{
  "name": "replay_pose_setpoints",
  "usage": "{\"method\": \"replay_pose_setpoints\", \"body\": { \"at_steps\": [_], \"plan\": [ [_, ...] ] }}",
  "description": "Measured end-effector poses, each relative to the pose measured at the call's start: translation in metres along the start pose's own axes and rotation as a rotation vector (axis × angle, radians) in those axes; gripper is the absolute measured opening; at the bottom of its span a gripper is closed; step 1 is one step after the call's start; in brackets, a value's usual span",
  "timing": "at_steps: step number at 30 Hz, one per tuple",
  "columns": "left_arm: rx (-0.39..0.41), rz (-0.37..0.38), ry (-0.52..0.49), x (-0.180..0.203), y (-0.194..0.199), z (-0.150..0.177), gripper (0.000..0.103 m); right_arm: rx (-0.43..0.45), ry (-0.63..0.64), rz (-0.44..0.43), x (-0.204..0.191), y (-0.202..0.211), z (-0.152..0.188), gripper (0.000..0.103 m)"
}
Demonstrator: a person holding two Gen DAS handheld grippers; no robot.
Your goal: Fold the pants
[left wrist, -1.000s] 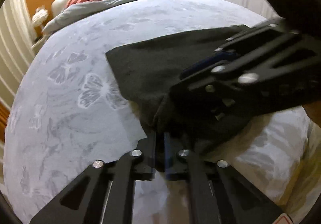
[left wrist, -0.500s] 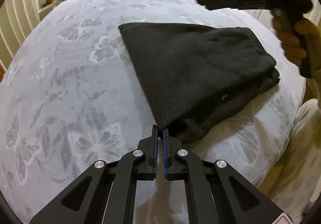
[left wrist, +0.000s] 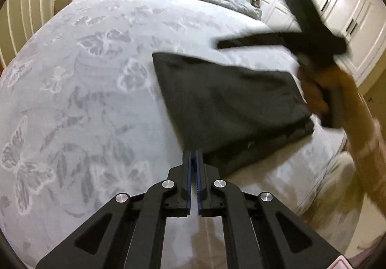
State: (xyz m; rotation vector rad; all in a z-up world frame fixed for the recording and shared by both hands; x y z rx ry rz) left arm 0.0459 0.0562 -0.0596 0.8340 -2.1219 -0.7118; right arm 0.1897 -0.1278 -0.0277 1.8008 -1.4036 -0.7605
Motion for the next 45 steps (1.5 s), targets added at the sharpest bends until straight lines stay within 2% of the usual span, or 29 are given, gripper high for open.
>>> {"method": "replay_pose_setpoints", "body": {
  "at_steps": [3, 4, 5, 7, 8, 9, 11, 13, 14, 17, 18, 19, 22, 26, 28, 30, 32, 33, 34, 37, 38, 39, 40, 41, 42, 44, 45],
  "plan": [
    [0.016, -0.061, -0.023, 0.01, -0.004, -0.011, 0.003, -0.157, -0.097, 0.121, 0.047, -0.02, 0.06, 0.027],
    [0.016, -0.089, -0.037, 0.016, -0.008, -0.014, 0.003, -0.195, -0.131, 0.168, 0.064, -0.025, 0.081, 0.024],
    [0.017, -0.108, -0.05, 0.021, -0.012, -0.017, 0.008, -0.166, -0.194, 0.135, 0.074, -0.014, 0.089, 0.024],
    [0.025, -0.151, -0.07, 0.03, -0.018, -0.02, 0.019, -0.11, -0.264, 0.148, 0.084, 0.016, 0.089, 0.027],
    [0.037, -0.179, -0.088, 0.037, -0.02, -0.021, 0.024, -0.017, -0.276, 0.162, 0.088, 0.044, 0.088, 0.027],
    [0.044, -0.191, -0.096, 0.038, -0.021, -0.022, 0.031, 0.023, -0.278, 0.179, 0.09, 0.057, 0.091, 0.028],
    [0.058, -0.236, -0.122, 0.044, -0.026, -0.024, 0.042, 0.017, -0.303, 0.246, 0.105, 0.065, 0.111, 0.034],
    [0.067, -0.29, -0.148, 0.049, -0.031, -0.026, 0.043, -0.078, -0.349, 0.261, 0.121, 0.046, 0.137, 0.035],
    [0.067, -0.306, -0.151, 0.049, -0.033, -0.026, 0.045, -0.11, -0.378, 0.242, 0.127, 0.038, 0.149, 0.033],
    [0.058, -0.325, -0.147, 0.05, -0.041, -0.027, 0.046, -0.04, -0.353, 0.245, 0.127, 0.061, 0.141, 0.035],
    [0.053, -0.331, -0.147, 0.051, -0.044, -0.027, 0.046, 0.015, -0.359, 0.266, 0.131, 0.073, 0.139, 0.041],
    [0.053, -0.343, -0.15, 0.05, -0.045, -0.027, 0.047, 0.029, -0.37, 0.274, 0.134, 0.077, 0.143, 0.049],
    [0.058, -0.398, -0.159, 0.05, -0.05, -0.029, 0.052, -0.001, -0.422, 0.265, 0.148, 0.074, 0.153, 0.05],
    [0.078, -0.42, -0.101, 0.042, -0.05, -0.034, 0.073, 0.0, -0.474, 0.214, 0.157, 0.072, 0.151, 0.05],
    [0.098, -0.415, -0.055, 0.035, -0.047, -0.038, 0.074, -0.007, -0.485, 0.17, 0.15, 0.07, 0.156, 0.05],
    [0.101, -0.394, 0.0, 0.027, -0.047, -0.041, 0.077, -0.052, -0.496, 0.142, 0.147, 0.057, 0.162, 0.05],
    [0.096, -0.372, 0.048, 0.021, -0.049, -0.042, 0.077, -0.084, -0.502, 0.112, 0.142, 0.045, 0.165, 0.031],
    [0.091, -0.358, 0.071, 0.018, -0.05, -0.042, 0.077, -0.073, -0.495, 0.113, 0.14, 0.049, 0.163, 0.026],
    [0.086, -0.349, 0.095, 0.015, -0.05, -0.043, 0.077, -0.039, -0.477, 0.114, 0.137, 0.061, 0.159, 0.016],
    [0.105, -0.332, 0.148, 0.01, -0.043, -0.043, 0.077, 0.107, -0.468, 0.004, 0.13, 0.11, 0.146, 0.015],
    [0.111, -0.328, 0.158, 0.009, -0.041, -0.043, 0.077, 0.119, -0.47, -0.003, 0.132, 0.114, 0.147, 0.015],
    [0.119, -0.32, 0.171, 0.007, -0.039, -0.044, 0.077, 0.096, -0.473, 0.02, 0.138, 0.108, 0.153, 0.018],
    [0.118, -0.323, 0.175, 0.005, -0.038, -0.043, 0.077, 0.027, -0.464, 0.055, 0.143, 0.093, 0.161, 0.023],
    [0.113, -0.331, 0.179, 0.003, -0.039, -0.042, 0.077, -0.055, -0.471, 0.1, 0.15, 0.075, 0.171, 0.022],
    [0.107, -0.333, 0.184, 0.001, -0.04, -0.041, 0.077, -0.105, -0.526, 0.083, 0.156, 0.061, 0.18, 0.024],
    [0.09, -0.328, 0.192, -0.001, -0.041, -0.038, 0.077, -0.077, -0.548, 0.028, 0.156, 0.068, 0.175, 0.027],
    [0.081, -0.317, 0.197, -0.001, -0.043, -0.037, 0.077, -0.047, -0.539, 0.032, 0.156, 0.074, 0.171, 0.03]
  ]
}}
Point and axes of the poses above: each gripper's, at about its wrist camera, not at the fingertips, and y roughly against the way its jaws point, x to its right, z to its underside, the point moved 6 cm from there along -y, roughly the way its jaws point, and after that the axes turned 10 degrees about z, right-handed, at the moved point
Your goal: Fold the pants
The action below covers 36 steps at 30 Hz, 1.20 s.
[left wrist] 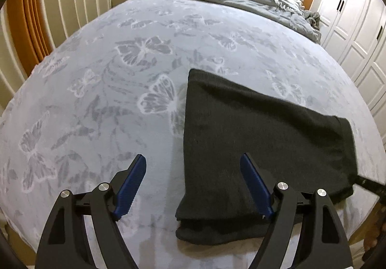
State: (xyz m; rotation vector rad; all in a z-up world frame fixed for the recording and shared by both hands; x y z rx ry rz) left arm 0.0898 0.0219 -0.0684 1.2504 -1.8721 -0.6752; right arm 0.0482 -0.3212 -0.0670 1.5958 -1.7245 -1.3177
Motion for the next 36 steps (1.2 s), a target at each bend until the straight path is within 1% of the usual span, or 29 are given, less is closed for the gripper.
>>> {"method": "replay_pose_setpoints", "body": {
  "at_steps": [1, 2, 3, 4, 5, 7, 9, 11, 12, 13, 14, 15, 17, 18, 19, 20, 23, 24, 25, 26, 27, 28, 29, 30, 32, 33, 34, 35, 36],
  "plan": [
    [-0.006, 0.006, 0.003, 0.0, -0.001, 0.001, 0.077, 0.03, 0.003, 0.0, -0.001, 0.005, -0.003, 0.053],
    [-0.012, 0.011, 0.007, 0.0, -0.002, 0.003, 0.077, 0.048, 0.003, 0.015, -0.001, 0.006, -0.004, 0.064],
    [-0.015, 0.013, 0.009, 0.001, -0.003, 0.004, 0.077, 0.036, 0.013, 0.035, -0.001, 0.0, -0.002, 0.062],
    [-0.022, 0.018, 0.01, 0.001, -0.004, 0.005, 0.077, 0.004, 0.034, 0.044, -0.003, -0.006, 0.001, 0.027],
    [-0.033, 0.027, 0.014, 0.002, -0.005, 0.006, 0.077, -0.037, 0.049, 0.038, -0.007, -0.014, 0.006, 0.019],
    [-0.041, 0.054, 0.032, 0.001, -0.003, 0.007, 0.077, 0.022, 0.083, 0.05, -0.013, 0.001, 0.006, 0.015],
    [-0.032, 0.091, 0.066, -0.004, 0.003, 0.006, 0.079, 0.098, 0.102, 0.011, -0.018, 0.026, 0.004, 0.015],
    [-0.023, 0.135, 0.121, -0.013, 0.007, 0.005, 0.085, 0.067, 0.073, 0.044, -0.006, 0.016, 0.004, 0.017],
    [-0.028, 0.154, 0.161, -0.021, 0.007, 0.006, 0.086, 0.018, 0.072, 0.123, 0.004, 0.002, 0.008, 0.021],
    [-0.042, 0.164, 0.196, -0.028, 0.004, 0.007, 0.086, -0.019, 0.075, 0.171, 0.009, -0.009, 0.01, 0.038],
    [-0.059, 0.175, 0.23, -0.035, 0.001, 0.009, 0.086, -0.019, 0.057, 0.186, 0.011, -0.01, 0.01, 0.049],
    [-0.073, 0.185, 0.261, -0.04, -0.001, 0.011, 0.086, 0.002, 0.04, 0.178, 0.012, -0.004, 0.007, 0.06],
    [-0.102, 0.217, 0.348, -0.053, -0.007, 0.017, 0.086, 0.039, 0.012, 0.126, 0.012, 0.009, 0.001, 0.069],
    [-0.112, 0.233, 0.37, -0.055, -0.01, 0.019, 0.086, 0.048, -0.014, 0.105, 0.013, 0.011, -0.001, 0.082],
    [-0.127, 0.251, 0.393, -0.056, -0.014, 0.021, 0.086, 0.054, -0.049, 0.082, 0.016, 0.012, -0.003, 0.089],
    [-0.131, 0.259, 0.399, -0.056, -0.016, 0.021, 0.086, 0.047, -0.074, 0.064, 0.017, 0.009, -0.005, 0.092],
    [-0.12, 0.27, 0.355, -0.042, -0.023, 0.018, 0.088, -0.069, -0.124, -0.008, 0.016, -0.024, -0.004, 0.092],
    [-0.126, 0.294, 0.34, -0.034, -0.028, 0.018, 0.088, -0.099, -0.141, -0.027, 0.017, -0.035, -0.001, 0.09],
    [-0.132, 0.316, 0.323, -0.028, -0.031, 0.018, 0.087, -0.117, -0.147, -0.037, 0.017, -0.04, 0.0, 0.062],
    [-0.138, 0.337, 0.294, -0.02, -0.034, 0.018, 0.079, -0.108, -0.126, -0.032, 0.012, -0.044, -0.001, 0.052],
    [-0.16, 0.363, 0.245, -0.008, -0.036, 0.018, 0.024, -0.104, -0.114, -0.046, 0.008, -0.039, -0.003, 0.033],
    [-0.215, 0.377, 0.219, 0.0, -0.039, 0.019, 0.012, -0.076, -0.108, -0.079, 0.002, -0.024, -0.006, 0.025],
    [-0.214, 0.376, 0.223, 0.001, -0.034, 0.017, 0.012, -0.042, -0.095, -0.12, -0.004, -0.006, -0.008, 0.024],
    [-0.185, 0.404, 0.232, 0.002, -0.018, 0.014, 0.011, -0.014, -0.08, -0.166, -0.01, 0.013, -0.008, 0.023],
    [-0.198, 0.471, 0.242, 0.004, 0.006, 0.014, 0.011, 0.016, -0.043, -0.205, -0.016, 0.039, -0.001, 0.023],
    [-0.211, 0.504, 0.246, 0.003, 0.018, 0.02, 0.013, 0.012, -0.017, -0.183, -0.016, 0.045, 0.009, 0.027],
    [-0.215, 0.496, 0.247, -0.002, 0.022, 0.026, 0.015, -0.007, -0.003, -0.151, -0.012, 0.04, 0.018, 0.038],
    [-0.208, 0.46, 0.25, -0.01, 0.024, 0.035, 0.02, -0.043, 0.002, -0.099, -0.005, 0.028, 0.03, 0.048],
    [-0.208, 0.39, 0.257, -0.022, 0.022, 0.049, 0.034, -0.065, -0.014, -0.058, 0.004, 0.018, 0.039, 0.07]
  ]
}}
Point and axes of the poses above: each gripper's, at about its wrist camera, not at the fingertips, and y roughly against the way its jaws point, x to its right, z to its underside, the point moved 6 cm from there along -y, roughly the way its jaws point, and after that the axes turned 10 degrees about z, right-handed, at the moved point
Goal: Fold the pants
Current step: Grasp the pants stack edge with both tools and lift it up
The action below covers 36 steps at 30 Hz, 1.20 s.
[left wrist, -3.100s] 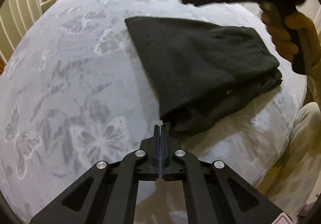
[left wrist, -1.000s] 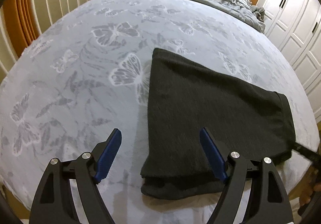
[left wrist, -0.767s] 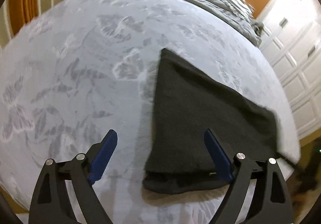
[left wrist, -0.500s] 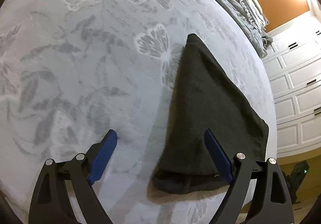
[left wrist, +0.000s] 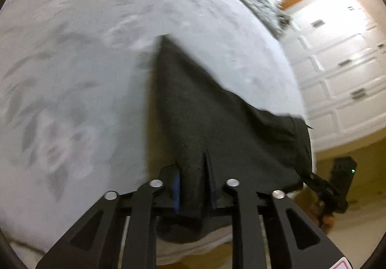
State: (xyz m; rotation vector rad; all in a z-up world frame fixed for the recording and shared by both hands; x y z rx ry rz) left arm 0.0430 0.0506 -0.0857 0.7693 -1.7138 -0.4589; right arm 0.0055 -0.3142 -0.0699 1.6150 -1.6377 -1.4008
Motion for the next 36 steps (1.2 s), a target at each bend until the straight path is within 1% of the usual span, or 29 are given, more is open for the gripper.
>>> {"method": "replay_pose_setpoints", "body": {
  "at_steps": [1, 2, 3, 4, 5, 6, 7, 9, 10, 12, 14, 16, 17, 18, 19, 20, 21, 22, 23, 24, 26, 27, 28, 30, 32, 33, 34, 35, 36],
  "plan": [
    [-0.002, -0.035, 0.028, -0.009, -0.001, 0.006, 0.042, -0.034, -0.049, 0.047, 0.014, -0.013, 0.011, 0.075],
    [-0.005, -0.036, 0.072, -0.017, -0.002, 0.011, 0.051, -0.078, -0.092, 0.039, 0.02, -0.023, 0.018, 0.075],
    [-0.012, -0.01, 0.098, -0.02, -0.002, 0.014, 0.056, -0.071, -0.113, 0.016, 0.021, -0.023, 0.019, 0.076],
    [-0.012, 0.007, 0.104, -0.02, -0.001, 0.013, 0.059, -0.054, -0.117, 0.0, 0.02, -0.018, 0.017, 0.081],
    [-0.004, 0.016, 0.102, -0.02, 0.0, 0.012, 0.068, -0.045, -0.113, -0.023, 0.018, -0.015, 0.015, 0.084],
    [0.011, 0.016, 0.101, -0.019, 0.001, 0.011, 0.074, -0.04, -0.115, -0.04, 0.016, -0.014, 0.013, 0.088],
    [0.026, 0.018, 0.101, -0.018, 0.002, 0.011, 0.074, -0.044, -0.127, -0.061, 0.014, -0.016, 0.012, 0.089],
    [0.003, 0.041, 0.106, -0.014, -0.005, 0.012, 0.081, -0.077, -0.149, -0.091, 0.009, -0.026, 0.01, 0.089],
    [-0.007, 0.048, 0.113, -0.014, -0.009, 0.013, 0.082, -0.09, -0.157, -0.095, 0.006, -0.031, 0.01, 0.09],
    [-0.019, 0.045, 0.118, -0.012, -0.018, 0.012, 0.082, -0.086, -0.141, -0.073, 0.0, -0.036, 0.009, 0.09],
    [-0.032, 0.04, 0.082, -0.006, -0.028, 0.011, 0.082, -0.076, -0.121, -0.051, -0.003, -0.034, 0.015, 0.091],
    [-0.032, 0.025, 0.068, -0.004, -0.036, 0.009, 0.084, -0.063, -0.115, -0.042, -0.005, -0.039, 0.013, 0.09],
    [-0.035, 0.021, 0.055, -0.002, -0.038, 0.008, 0.084, -0.058, -0.113, -0.042, 0.001, -0.036, 0.013, 0.09],
    [-0.04, 0.016, 0.039, 0.0, -0.039, 0.008, 0.084, -0.05, -0.107, -0.036, 0.001, -0.036, 0.013, 0.086],
    [-0.045, 0.013, 0.019, 0.003, -0.042, 0.006, 0.083, -0.04, -0.096, -0.006, 0.002, -0.036, 0.011, 0.068],
    [-0.032, 0.013, 0.017, 0.004, -0.042, 0.003, 0.068, -0.034, -0.088, 0.009, 0.003, -0.037, 0.009, 0.056],
    [-0.029, 0.011, 0.016, 0.004, -0.043, 0.001, 0.031, -0.032, -0.099, -0.007, 0.003, -0.037, 0.008, 0.041],
    [-0.043, 0.009, 0.02, 0.002, -0.043, 0.002, 0.014, -0.023, -0.116, -0.037, 0.004, -0.032, 0.006, 0.03],
    [-0.05, 0.045, 0.049, 0.001, -0.041, 0.001, 0.013, 0.0, -0.112, -0.062, 0.002, -0.021, 0.003, 0.028],
    [-0.037, 0.067, 0.075, 0.001, -0.036, 0.0, 0.012, 0.021, -0.099, -0.076, -0.002, -0.013, 0.001, 0.027],
    [-0.013, 0.086, 0.043, 0.016, -0.014, 0.003, 0.011, 0.05, -0.066, -0.1, -0.011, 0.009, 0.003, 0.027],
    [-0.018, 0.093, 0.025, 0.024, -0.005, 0.011, 0.011, 0.045, -0.049, -0.108, -0.015, 0.018, 0.01, 0.027],
    [-0.028, 0.086, 0.015, 0.028, 0.001, 0.02, 0.011, 0.034, -0.047, -0.107, -0.013, 0.02, 0.015, 0.029],
    [-0.06, 0.04, 0.006, 0.027, 0.005, 0.041, 0.012, -0.019, -0.066, -0.08, -0.006, 0.014, 0.035, 0.031],
    [-0.084, -0.01, 0.013, 0.017, -0.001, 0.056, 0.015, -0.049, -0.086, -0.026, 0.004, 0.001, 0.049, 0.037],
    [-0.079, -0.029, 0.023, 0.009, -0.004, 0.06, 0.02, -0.062, -0.116, -0.03, 0.012, -0.006, 0.056, 0.045],
    [-0.068, -0.041, 0.035, 0.003, -0.007, 0.061, 0.026, -0.064, -0.157, -0.056, 0.018, -0.009, 0.059, 0.051],
    [-0.055, -0.046, 0.06, -0.004, -0.01, 0.062, 0.039, -0.06, -0.196, -0.088, 0.02, -0.01, 0.06, 0.052],
    [-0.039, -0.025, 0.092, -0.008, -0.013, 0.062, 0.048, -0.063, -0.222, -0.117, 0.021, -0.01, 0.058, 0.056]
  ]
}}
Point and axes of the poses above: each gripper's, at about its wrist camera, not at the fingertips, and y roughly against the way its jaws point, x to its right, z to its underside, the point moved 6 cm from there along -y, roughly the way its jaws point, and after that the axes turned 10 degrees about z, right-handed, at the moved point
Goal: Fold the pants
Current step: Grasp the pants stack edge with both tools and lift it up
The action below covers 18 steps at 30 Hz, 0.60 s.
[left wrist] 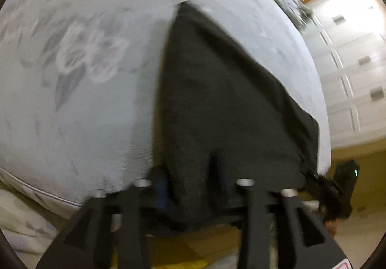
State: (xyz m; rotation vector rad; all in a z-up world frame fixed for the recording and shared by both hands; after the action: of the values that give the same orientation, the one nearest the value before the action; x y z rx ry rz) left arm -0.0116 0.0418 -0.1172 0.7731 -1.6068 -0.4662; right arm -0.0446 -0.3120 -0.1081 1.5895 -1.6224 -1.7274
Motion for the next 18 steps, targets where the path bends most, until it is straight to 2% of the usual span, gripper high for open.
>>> {"method": "replay_pose_setpoints", "body": {
  "at_steps": [1, 3, 5, 7, 8, 9, 10, 11, 12, 13, 15, 18],
  "plan": [
    [0.015, 0.045, 0.03, -0.001, -0.002, -0.002, 0.053, -0.006, -0.005, -0.019, -0.001, 0.0, -0.002, 0.064],
    [0.019, 0.1, 0.039, 0.006, -0.004, -0.004, 0.081, -0.014, -0.004, -0.056, -0.004, -0.004, -0.003, 0.076],
    [0.019, 0.11, 0.004, 0.015, -0.012, -0.005, 0.09, -0.006, 0.011, -0.065, -0.01, -0.008, -0.003, 0.085],
    [0.03, 0.084, -0.056, 0.024, -0.019, -0.005, 0.091, 0.018, 0.056, -0.017, -0.018, -0.013, -0.003, 0.087],
    [0.033, 0.081, -0.078, 0.025, -0.018, -0.002, 0.081, 0.025, 0.067, 0.003, -0.021, -0.013, -0.003, 0.085],
    [0.039, 0.08, -0.099, 0.028, -0.017, -0.003, 0.044, 0.051, 0.095, 0.073, -0.024, -0.014, -0.002, 0.064],
    [0.025, 0.049, -0.102, 0.026, -0.02, -0.004, 0.031, 0.063, 0.113, 0.097, -0.026, -0.014, -0.002, 0.043],
    [0.027, 0.056, -0.084, 0.026, -0.021, -0.008, 0.014, 0.061, 0.085, 0.061, -0.027, -0.012, -0.002, 0.035],
    [0.035, 0.071, -0.06, 0.026, -0.018, -0.012, 0.013, 0.066, 0.068, 0.044, -0.024, -0.006, -0.004, 0.029],
    [0.045, 0.097, -0.039, 0.029, -0.01, -0.013, 0.011, 0.087, 0.074, 0.04, -0.028, 0.003, -0.004, 0.027],
    [0.08, 0.125, -0.061, 0.044, 0.012, -0.014, 0.01, 0.127, 0.086, 0.011, -0.041, 0.025, -0.002, 0.027],
    [0.166, 0.103, -0.217, 0.094, 0.059, -0.007, 0.009, 0.208, 0.164, -0.034, -0.075, 0.068, 0.006, 0.026]
  ]
}}
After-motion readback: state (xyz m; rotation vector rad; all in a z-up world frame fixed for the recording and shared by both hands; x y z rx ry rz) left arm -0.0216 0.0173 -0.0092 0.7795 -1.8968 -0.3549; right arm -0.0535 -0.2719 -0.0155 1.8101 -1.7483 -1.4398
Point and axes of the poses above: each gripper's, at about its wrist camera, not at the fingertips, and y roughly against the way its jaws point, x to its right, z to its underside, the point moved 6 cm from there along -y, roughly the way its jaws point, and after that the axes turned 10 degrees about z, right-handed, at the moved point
